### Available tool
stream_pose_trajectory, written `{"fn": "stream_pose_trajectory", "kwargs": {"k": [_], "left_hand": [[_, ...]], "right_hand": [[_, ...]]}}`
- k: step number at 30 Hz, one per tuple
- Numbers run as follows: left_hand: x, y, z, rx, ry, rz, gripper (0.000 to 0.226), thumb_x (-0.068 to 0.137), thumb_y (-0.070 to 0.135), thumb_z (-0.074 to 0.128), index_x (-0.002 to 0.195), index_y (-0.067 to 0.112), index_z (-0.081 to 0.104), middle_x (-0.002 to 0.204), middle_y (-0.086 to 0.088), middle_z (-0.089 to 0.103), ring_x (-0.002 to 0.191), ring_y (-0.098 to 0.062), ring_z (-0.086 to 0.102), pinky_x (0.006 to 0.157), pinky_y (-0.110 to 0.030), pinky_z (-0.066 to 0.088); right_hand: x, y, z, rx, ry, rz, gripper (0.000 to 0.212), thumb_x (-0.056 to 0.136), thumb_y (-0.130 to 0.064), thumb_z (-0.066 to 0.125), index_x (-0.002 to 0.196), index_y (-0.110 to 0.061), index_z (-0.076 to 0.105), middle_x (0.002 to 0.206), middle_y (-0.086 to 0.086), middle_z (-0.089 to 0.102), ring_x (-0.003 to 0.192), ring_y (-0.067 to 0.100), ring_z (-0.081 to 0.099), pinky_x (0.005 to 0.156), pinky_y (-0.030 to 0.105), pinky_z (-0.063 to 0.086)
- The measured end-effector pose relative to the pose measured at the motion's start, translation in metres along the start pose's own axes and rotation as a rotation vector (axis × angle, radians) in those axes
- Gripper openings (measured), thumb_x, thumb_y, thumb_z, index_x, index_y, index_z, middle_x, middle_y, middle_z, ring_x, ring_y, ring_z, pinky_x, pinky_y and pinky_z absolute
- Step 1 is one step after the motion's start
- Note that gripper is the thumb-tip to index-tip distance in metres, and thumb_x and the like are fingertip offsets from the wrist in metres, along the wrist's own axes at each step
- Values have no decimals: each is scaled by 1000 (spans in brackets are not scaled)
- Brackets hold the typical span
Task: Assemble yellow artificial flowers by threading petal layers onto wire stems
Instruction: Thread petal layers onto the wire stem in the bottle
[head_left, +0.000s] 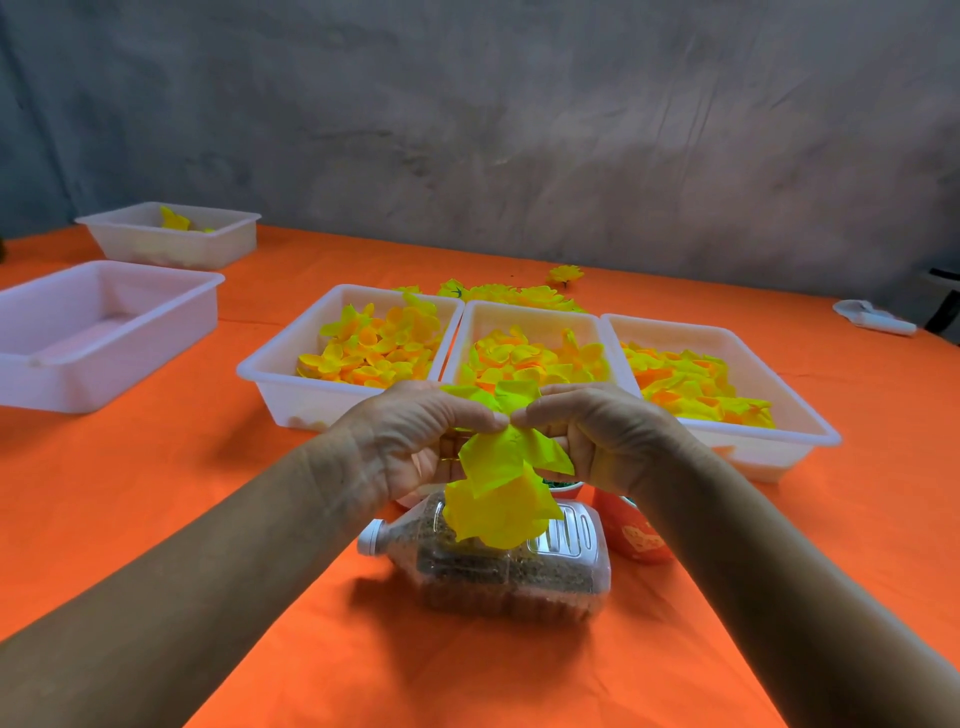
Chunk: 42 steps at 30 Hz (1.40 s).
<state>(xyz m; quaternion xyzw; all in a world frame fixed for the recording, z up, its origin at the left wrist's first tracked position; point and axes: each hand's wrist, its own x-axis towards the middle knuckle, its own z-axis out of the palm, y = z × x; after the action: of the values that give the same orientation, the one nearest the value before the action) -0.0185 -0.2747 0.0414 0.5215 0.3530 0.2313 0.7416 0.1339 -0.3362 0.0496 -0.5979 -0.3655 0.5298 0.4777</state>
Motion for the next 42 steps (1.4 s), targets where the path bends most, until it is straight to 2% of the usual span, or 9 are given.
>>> {"fn": "stream_pose_trajectory", "kwargs": {"k": [5,11,13,17,19,23,28,34,42], "left_hand": [[-3,-2,0,-28,-12,-28,18,78,-5,61,95,2,64,81,-12,68,66,-19,66,56,-29,57],[-2,-5,-1,-31,-4,-38,31,79,-5,62,109,3,62,91,-15,67,75,-23,64,63,-34,57],[-2,-6,-1,-4,11,-28,37,78,-4,63,114,3,61,93,-15,67,74,-22,63,66,-33,55],[-3,-10,-4,91,18,-2,37,76,-2,68,111,9,61,76,-6,68,56,-14,60,50,-22,45],[-4,-10,-6,119,33,-1,31,74,-1,70,101,13,62,69,-3,68,50,-12,58,44,-19,46],[-3,-6,-11,145,101,50,17,74,8,73,87,16,64,66,-1,67,51,-13,60,43,-20,46],[-4,-7,-11,201,139,72,15,73,3,72,82,14,66,60,0,67,49,-10,59,43,-19,45],[-4,-10,-11,217,144,62,20,72,0,74,84,14,64,63,-1,67,58,-14,59,44,-19,45],[-3,-13,-11,270,140,61,35,72,1,73,105,5,64,80,-7,67,65,-14,62,51,-23,44]], "right_hand": [[1,3,0,21,-12,-1,14,76,6,64,78,-4,53,69,11,70,56,20,66,66,34,53],[2,4,-1,6,-8,-1,17,74,6,66,83,-6,59,71,12,69,61,24,66,72,38,52],[2,4,-3,-10,18,-2,16,73,7,67,78,-5,58,68,10,70,60,23,66,67,37,53],[3,3,-4,-94,49,-2,19,72,4,70,77,-13,62,57,-3,68,54,12,65,55,27,50],[4,2,-4,-126,47,0,18,72,4,71,77,-12,65,66,1,69,66,17,65,59,29,50],[5,-3,-3,-207,33,39,36,73,3,71,107,-6,64,106,16,66,89,26,62,73,35,51],[7,-7,-4,-226,24,50,31,72,3,72,99,-10,66,110,16,65,94,28,62,76,38,52],[8,-5,-9,-231,-15,39,23,73,3,70,87,-15,66,98,11,69,92,25,64,84,42,50],[10,-3,-9,-277,-23,15,27,72,5,71,88,-17,67,98,10,69,92,24,64,71,34,52]]}}
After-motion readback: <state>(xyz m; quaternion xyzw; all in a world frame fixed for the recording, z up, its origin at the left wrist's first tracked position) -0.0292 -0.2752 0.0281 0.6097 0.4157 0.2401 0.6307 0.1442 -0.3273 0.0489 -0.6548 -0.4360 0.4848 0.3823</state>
